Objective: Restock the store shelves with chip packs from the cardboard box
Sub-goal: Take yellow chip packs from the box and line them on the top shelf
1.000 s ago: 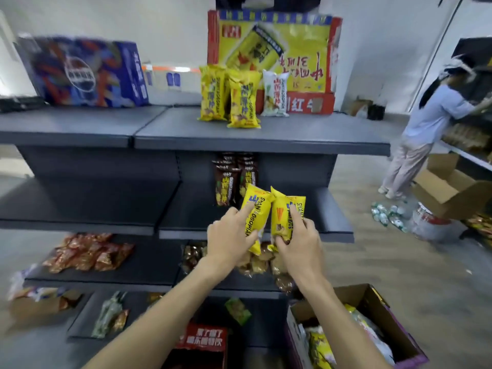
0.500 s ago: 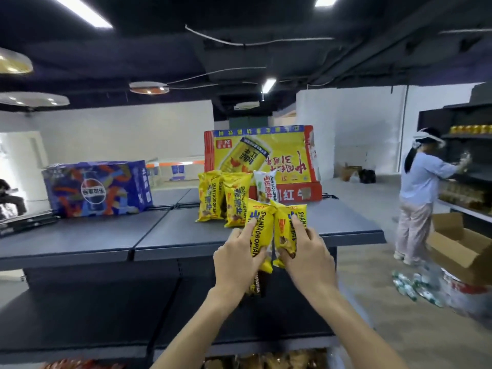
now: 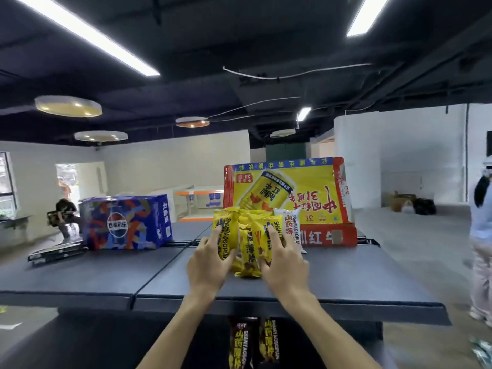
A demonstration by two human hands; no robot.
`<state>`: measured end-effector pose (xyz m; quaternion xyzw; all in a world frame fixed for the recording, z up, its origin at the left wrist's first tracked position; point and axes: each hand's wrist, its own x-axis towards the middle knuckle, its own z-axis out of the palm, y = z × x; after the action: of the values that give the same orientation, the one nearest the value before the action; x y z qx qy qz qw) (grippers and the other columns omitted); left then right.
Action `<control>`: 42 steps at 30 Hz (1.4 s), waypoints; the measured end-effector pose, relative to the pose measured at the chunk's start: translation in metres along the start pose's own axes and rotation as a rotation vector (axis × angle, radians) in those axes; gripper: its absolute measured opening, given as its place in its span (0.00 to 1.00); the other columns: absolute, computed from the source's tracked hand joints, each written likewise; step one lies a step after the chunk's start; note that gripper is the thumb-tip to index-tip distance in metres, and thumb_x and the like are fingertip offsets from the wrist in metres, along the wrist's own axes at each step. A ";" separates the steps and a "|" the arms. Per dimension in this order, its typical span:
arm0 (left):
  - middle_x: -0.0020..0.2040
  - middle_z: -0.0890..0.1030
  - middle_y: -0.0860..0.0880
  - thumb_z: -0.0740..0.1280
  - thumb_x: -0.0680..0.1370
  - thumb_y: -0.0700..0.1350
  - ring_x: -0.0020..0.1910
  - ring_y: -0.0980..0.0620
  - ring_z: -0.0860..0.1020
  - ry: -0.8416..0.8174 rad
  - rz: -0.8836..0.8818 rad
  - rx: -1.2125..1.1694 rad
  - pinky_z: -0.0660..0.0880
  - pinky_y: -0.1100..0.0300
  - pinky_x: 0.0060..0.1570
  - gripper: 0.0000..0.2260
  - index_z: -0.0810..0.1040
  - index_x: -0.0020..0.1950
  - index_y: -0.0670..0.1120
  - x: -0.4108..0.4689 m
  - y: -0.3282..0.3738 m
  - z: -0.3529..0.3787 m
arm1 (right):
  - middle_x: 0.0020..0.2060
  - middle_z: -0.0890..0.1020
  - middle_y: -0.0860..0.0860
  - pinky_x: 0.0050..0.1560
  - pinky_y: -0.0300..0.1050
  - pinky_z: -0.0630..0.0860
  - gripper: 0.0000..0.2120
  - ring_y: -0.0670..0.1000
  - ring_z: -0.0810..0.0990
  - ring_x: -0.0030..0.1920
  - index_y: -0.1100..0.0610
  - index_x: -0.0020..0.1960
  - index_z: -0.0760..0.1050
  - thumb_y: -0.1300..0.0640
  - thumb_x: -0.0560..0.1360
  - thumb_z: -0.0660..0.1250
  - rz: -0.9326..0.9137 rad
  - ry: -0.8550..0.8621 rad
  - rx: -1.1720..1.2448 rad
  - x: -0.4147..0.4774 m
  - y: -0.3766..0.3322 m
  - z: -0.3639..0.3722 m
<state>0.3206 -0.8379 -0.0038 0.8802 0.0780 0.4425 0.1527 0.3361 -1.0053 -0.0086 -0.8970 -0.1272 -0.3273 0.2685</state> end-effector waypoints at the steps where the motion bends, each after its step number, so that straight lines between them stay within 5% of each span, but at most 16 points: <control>1: 0.57 0.80 0.49 0.69 0.74 0.60 0.50 0.48 0.81 -0.005 -0.018 0.025 0.76 0.56 0.39 0.31 0.65 0.74 0.54 0.004 -0.006 0.001 | 0.70 0.66 0.53 0.52 0.51 0.78 0.39 0.55 0.70 0.66 0.45 0.78 0.51 0.46 0.75 0.70 0.004 0.008 0.003 0.004 -0.003 0.006; 17: 0.53 0.76 0.46 0.69 0.73 0.59 0.39 0.46 0.81 -0.109 0.067 0.141 0.77 0.54 0.31 0.36 0.59 0.78 0.54 0.044 -0.076 0.072 | 0.62 0.72 0.55 0.28 0.48 0.79 0.42 0.57 0.76 0.56 0.47 0.74 0.61 0.42 0.66 0.76 0.066 0.070 -0.130 0.019 -0.028 0.090; 25: 0.54 0.68 0.47 0.68 0.69 0.68 0.47 0.47 0.78 -0.202 0.057 0.106 0.77 0.54 0.40 0.45 0.47 0.79 0.60 0.043 -0.089 0.094 | 0.70 0.62 0.55 0.44 0.51 0.81 0.44 0.58 0.68 0.64 0.43 0.77 0.47 0.37 0.71 0.68 0.085 -0.007 -0.247 0.013 -0.029 0.109; 36: 0.57 0.71 0.43 0.67 0.70 0.68 0.52 0.40 0.77 -0.420 -0.002 -0.112 0.74 0.51 0.49 0.46 0.39 0.77 0.63 0.047 -0.102 0.088 | 0.69 0.61 0.58 0.47 0.52 0.78 0.45 0.60 0.67 0.63 0.43 0.77 0.44 0.39 0.71 0.70 0.164 -0.041 -0.296 0.012 -0.040 0.118; 42: 0.53 0.70 0.45 0.71 0.70 0.62 0.51 0.39 0.77 -0.448 0.004 -0.294 0.74 0.49 0.52 0.44 0.46 0.77 0.66 0.037 -0.111 0.077 | 0.73 0.54 0.59 0.59 0.57 0.74 0.50 0.63 0.63 0.69 0.38 0.76 0.39 0.42 0.70 0.73 0.225 -0.101 -0.077 0.008 -0.047 0.107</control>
<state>0.4044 -0.7387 -0.0564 0.9248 -0.0245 0.2434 0.2913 0.3782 -0.9059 -0.0533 -0.9306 -0.0266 -0.2542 0.2620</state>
